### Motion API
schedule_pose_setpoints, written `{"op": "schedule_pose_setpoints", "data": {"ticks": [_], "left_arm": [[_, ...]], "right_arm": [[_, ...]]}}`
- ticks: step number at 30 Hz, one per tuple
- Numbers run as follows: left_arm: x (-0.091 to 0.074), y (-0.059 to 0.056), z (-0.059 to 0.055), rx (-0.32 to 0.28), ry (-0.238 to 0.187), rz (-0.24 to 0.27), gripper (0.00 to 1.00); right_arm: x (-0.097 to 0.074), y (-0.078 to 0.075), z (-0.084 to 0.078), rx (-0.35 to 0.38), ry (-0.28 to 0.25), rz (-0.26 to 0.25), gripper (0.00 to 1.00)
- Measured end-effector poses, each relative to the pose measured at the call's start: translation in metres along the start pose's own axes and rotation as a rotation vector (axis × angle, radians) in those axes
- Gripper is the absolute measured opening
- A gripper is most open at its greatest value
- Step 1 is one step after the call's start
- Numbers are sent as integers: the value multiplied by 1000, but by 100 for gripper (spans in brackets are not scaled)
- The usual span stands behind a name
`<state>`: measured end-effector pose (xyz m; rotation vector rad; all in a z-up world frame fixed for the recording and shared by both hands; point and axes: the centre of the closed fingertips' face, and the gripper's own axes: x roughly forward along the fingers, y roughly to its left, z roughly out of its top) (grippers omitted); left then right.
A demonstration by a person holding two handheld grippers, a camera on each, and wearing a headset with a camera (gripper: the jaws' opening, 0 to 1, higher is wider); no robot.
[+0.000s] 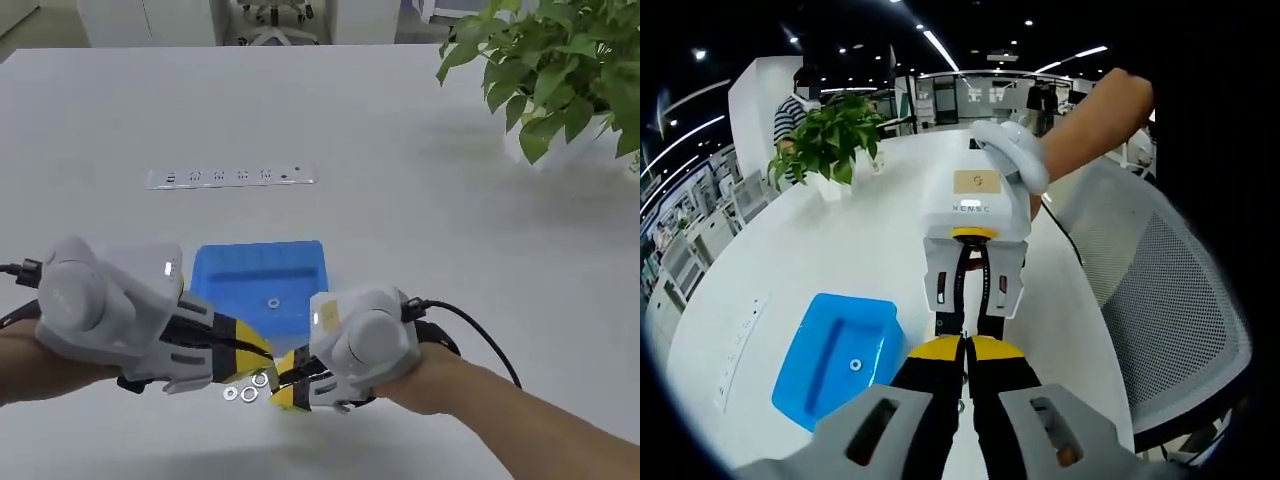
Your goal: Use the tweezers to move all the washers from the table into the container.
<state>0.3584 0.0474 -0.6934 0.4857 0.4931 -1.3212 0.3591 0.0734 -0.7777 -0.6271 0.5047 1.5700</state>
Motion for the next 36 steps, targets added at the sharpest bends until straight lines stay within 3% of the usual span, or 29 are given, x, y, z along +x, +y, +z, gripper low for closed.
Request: {"op": "schedule_pose_setpoints", "data": {"ticks": [14, 20, 25, 36], "left_arm": [[0, 0, 2, -10, -4, 12, 6], [-5, 4, 6, -22, -24, 34, 13], [-11, 8, 6, -63, -36, 51, 28], [-24, 12, -1, -143, -66, 109, 53]], "right_arm": [[-2, 0, 1, 7, -8, -9, 9], [-7, -3, 5, 0, -17, -18, 9], [-12, -5, 8, -7, -24, -28, 9], [-22, -10, 16, -30, -31, -41, 9]]}}
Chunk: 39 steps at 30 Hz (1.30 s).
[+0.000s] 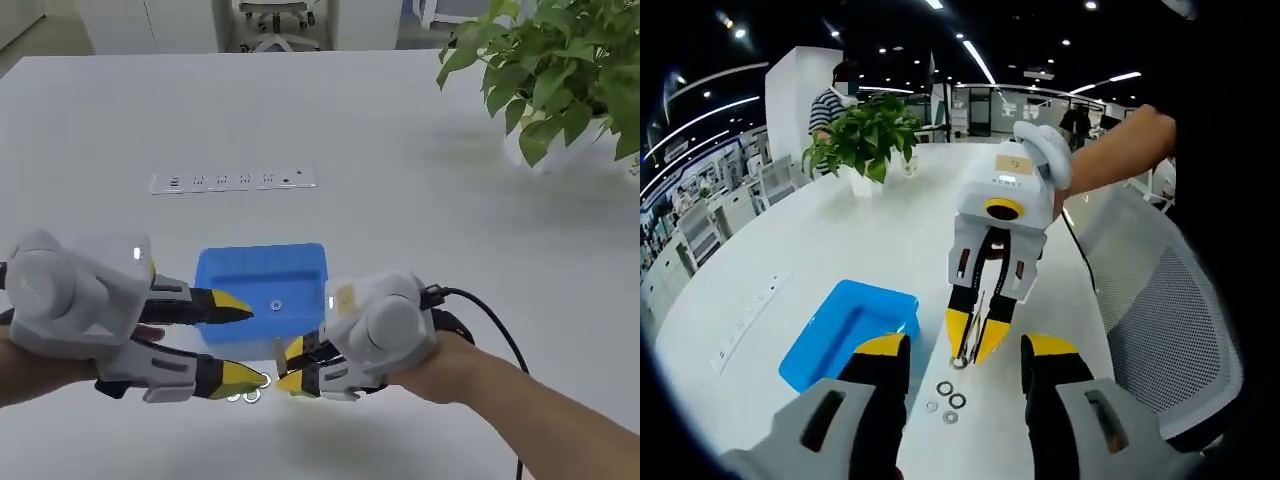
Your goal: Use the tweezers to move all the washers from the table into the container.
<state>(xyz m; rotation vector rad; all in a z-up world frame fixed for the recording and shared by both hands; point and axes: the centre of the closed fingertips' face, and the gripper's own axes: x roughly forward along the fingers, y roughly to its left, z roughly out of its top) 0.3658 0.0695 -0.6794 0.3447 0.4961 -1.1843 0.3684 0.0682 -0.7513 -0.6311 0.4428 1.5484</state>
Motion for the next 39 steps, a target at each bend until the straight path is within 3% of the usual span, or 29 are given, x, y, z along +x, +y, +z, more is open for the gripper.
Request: {"op": "schedule_pose_setpoints", "data": {"ticks": [5, 13, 20, 29, 39], "left_arm": [[-6, 1, -6, -15, -1, 26, 63], [-15, 3, -10, -80, -30, 67, 72], [-20, 5, -7, -113, -63, 103, 87], [-25, 8, -5, -137, -87, 135, 92], [-31, 10, -8, -169, -104, 164, 98]], "right_arm": [[-5, -5, 7, -13, -8, -4, 9], [-11, -13, 15, -34, -16, 1, 9], [-14, -22, 19, -41, -25, -1, 9], [-15, -36, 31, -50, -45, -7, 9], [-17, -68, 37, -51, -62, -33, 10]]}}
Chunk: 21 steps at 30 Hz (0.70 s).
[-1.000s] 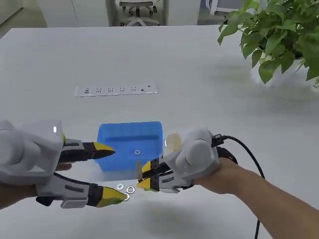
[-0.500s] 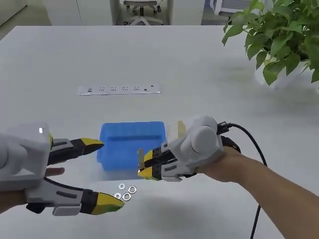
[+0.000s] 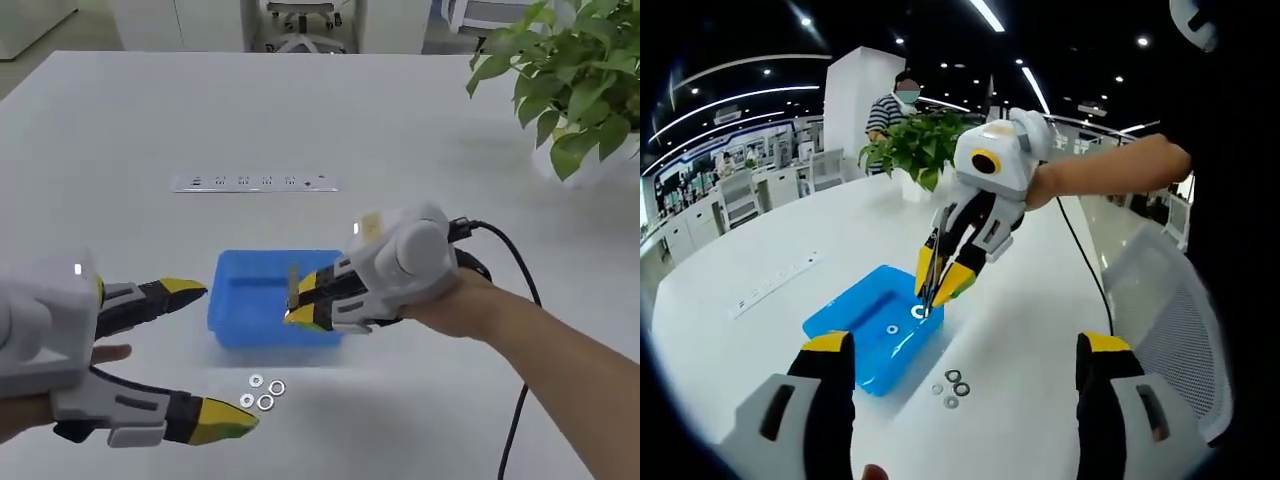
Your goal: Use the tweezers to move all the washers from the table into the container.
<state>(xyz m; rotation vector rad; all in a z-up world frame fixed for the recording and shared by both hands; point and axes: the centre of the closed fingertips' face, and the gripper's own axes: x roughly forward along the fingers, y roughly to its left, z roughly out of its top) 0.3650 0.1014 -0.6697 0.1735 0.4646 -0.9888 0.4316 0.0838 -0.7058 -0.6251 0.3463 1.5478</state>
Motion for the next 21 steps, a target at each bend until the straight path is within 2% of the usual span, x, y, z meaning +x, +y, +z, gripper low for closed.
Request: {"op": "schedule_pose_setpoints", "data": {"ticks": [9, 21], "left_arm": [[0, 5, 1, -11, -10, 20, 99], [7, 19, 2, -22, -17, 32, 99]], "right_arm": [[9, -15, -6, 14, -9, -10, 10], [27, -29, -19, 29, -9, -11, 10]]}}
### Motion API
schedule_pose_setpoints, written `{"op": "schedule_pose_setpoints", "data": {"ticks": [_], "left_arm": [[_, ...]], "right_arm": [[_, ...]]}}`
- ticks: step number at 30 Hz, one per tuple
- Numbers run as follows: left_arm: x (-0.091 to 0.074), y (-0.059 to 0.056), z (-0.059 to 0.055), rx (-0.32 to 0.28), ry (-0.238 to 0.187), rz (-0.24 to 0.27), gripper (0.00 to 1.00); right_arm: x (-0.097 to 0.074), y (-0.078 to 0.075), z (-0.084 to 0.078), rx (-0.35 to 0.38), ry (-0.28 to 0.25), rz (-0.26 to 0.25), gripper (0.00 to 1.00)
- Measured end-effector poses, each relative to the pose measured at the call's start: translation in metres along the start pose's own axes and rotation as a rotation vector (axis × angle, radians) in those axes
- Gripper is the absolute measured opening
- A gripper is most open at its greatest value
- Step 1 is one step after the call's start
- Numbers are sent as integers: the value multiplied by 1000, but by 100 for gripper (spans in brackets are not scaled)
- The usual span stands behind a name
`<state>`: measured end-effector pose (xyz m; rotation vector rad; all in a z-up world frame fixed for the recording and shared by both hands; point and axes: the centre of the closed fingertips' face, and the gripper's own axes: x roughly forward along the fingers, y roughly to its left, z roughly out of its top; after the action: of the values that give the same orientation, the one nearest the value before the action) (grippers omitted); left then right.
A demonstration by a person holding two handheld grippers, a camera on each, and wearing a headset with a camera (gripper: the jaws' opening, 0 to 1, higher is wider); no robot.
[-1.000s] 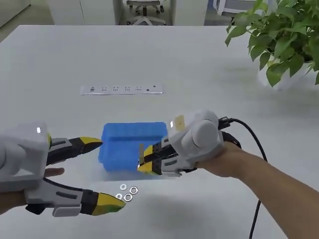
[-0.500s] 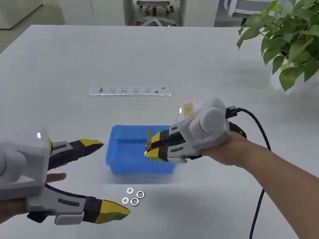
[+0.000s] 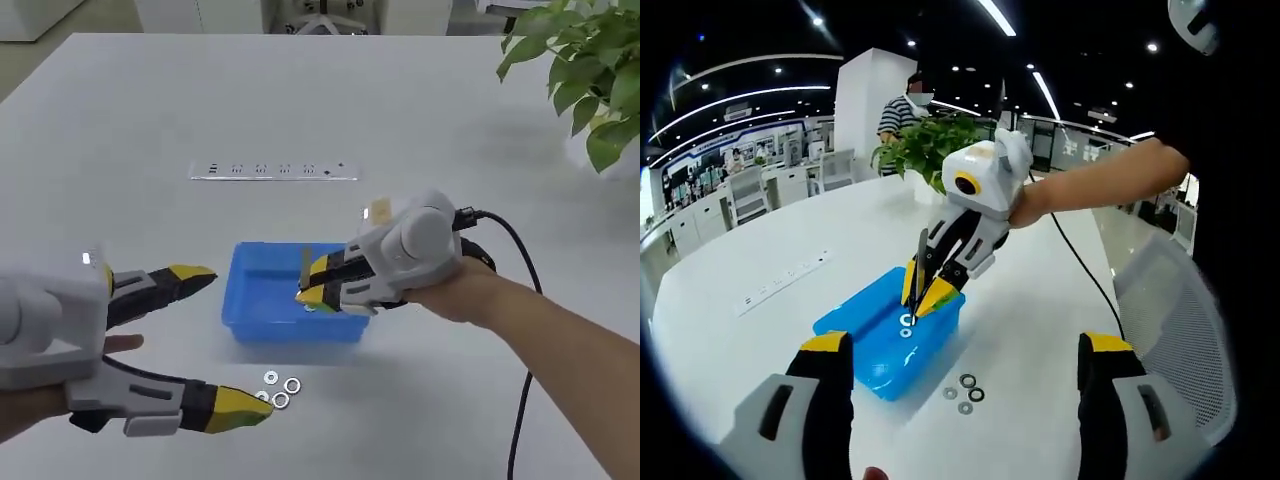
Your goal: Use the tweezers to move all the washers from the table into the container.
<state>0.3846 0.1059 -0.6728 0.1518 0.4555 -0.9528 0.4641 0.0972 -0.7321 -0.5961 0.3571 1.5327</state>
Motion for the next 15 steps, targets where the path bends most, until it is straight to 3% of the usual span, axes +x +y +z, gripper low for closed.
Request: {"op": "schedule_pose_setpoints", "data": {"ticks": [15], "left_arm": [[13, 22, 8, 34, 4, 4, 89]], "right_arm": [[17, -8, -14, 26, 7, 13, 10]]}}
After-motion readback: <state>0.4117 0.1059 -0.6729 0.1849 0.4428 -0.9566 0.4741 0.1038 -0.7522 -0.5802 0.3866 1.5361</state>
